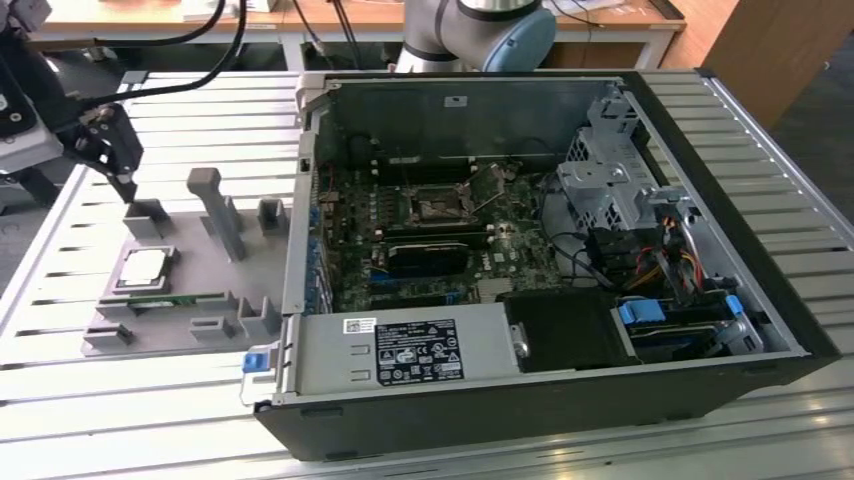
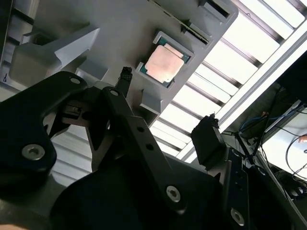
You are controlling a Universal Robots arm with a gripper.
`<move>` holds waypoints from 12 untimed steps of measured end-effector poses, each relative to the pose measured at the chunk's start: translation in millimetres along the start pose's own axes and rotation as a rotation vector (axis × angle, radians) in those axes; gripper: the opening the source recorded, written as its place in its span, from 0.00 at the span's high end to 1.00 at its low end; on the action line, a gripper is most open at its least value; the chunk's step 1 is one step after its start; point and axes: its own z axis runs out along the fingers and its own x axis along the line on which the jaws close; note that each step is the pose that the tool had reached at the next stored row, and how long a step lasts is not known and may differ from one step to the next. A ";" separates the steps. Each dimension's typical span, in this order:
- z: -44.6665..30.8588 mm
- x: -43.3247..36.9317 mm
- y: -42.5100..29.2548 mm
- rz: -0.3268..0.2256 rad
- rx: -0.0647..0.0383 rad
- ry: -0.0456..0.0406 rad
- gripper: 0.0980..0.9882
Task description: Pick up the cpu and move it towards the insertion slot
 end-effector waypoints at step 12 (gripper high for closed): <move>18.9 0.6 -0.7 0.000 0.000 0.0000 0.09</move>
